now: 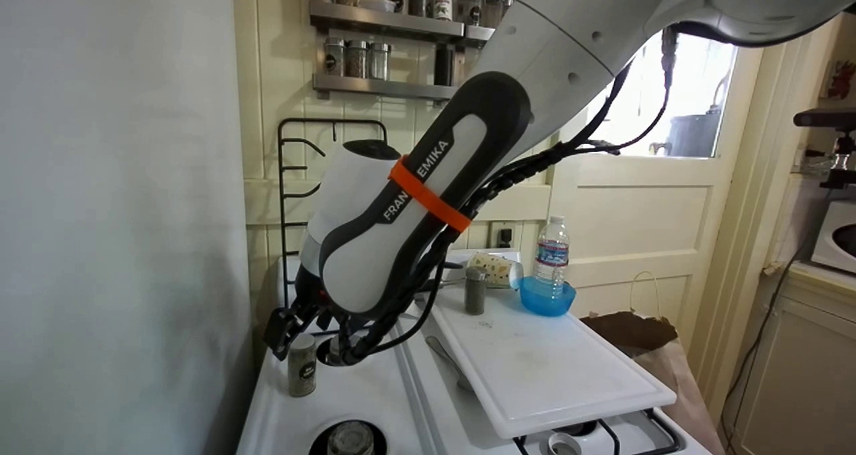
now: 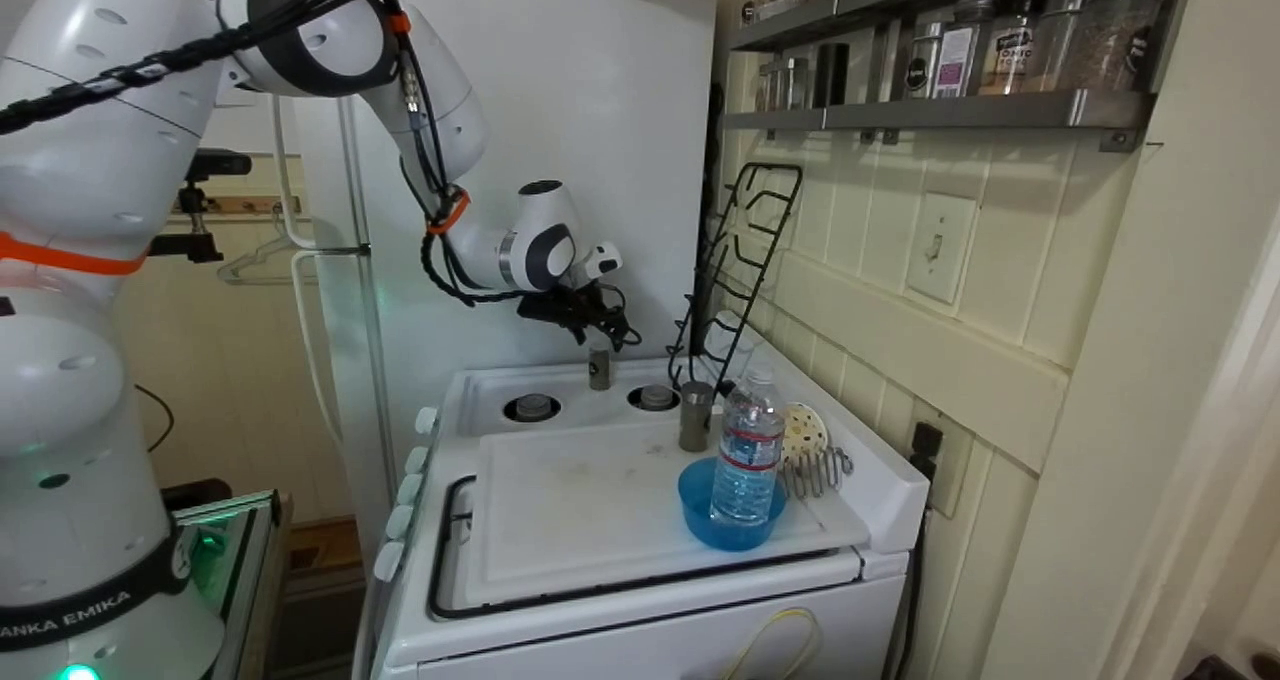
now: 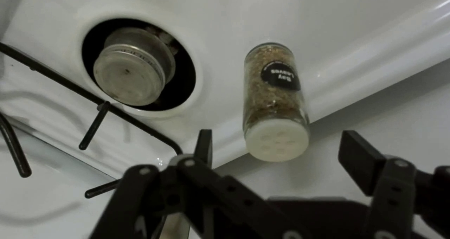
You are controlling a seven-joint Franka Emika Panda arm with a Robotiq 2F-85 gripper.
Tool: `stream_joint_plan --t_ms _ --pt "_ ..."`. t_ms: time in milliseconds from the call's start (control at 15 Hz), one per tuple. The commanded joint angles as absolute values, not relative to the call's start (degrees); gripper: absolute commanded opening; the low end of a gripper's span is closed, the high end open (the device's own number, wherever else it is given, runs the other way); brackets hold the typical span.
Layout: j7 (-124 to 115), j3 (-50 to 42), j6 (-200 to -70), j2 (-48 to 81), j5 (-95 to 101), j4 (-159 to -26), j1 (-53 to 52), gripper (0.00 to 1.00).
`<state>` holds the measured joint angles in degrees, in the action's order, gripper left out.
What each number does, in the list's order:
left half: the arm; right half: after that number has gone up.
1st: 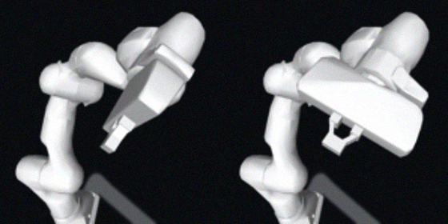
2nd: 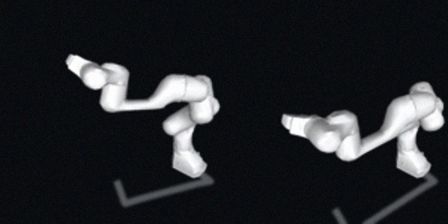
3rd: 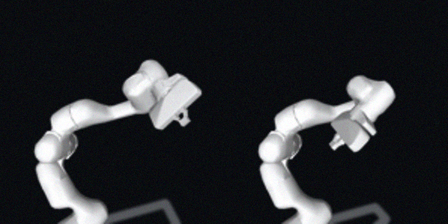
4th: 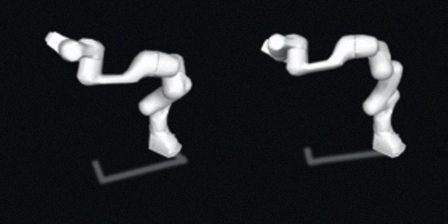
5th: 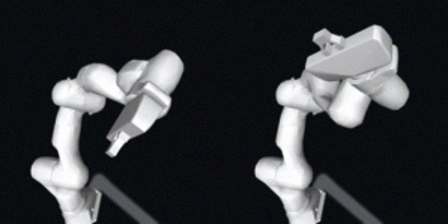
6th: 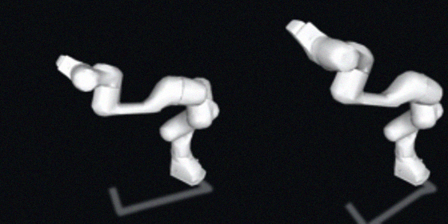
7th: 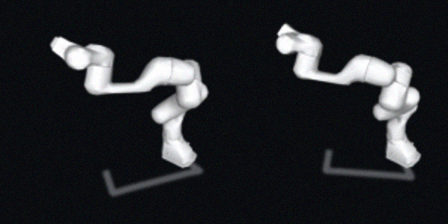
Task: Move the spice bottle to the right
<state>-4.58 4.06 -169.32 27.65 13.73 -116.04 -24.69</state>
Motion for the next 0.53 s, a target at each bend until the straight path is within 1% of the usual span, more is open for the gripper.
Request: stream_joint_plan --t_ms 0,200,333,400,467 --pt "-6.72 2.33 -165.99 29.12 14.02 -113.60 -26.56 0.63" --pt "-8.06 1.64 -163.28 28.66 14.31 -113.41 -27.17 0.53" --pt "-8.97 1.39 -161.20 28.39 14.62 -113.13 -27.48 0.56" --pt "-9.24 1.53 -160.07 28.33 14.67 -112.93 -27.47 0.53" --pt "-9.50 1.58 -159.28 28.28 14.84 -112.78 -27.50 0.38"
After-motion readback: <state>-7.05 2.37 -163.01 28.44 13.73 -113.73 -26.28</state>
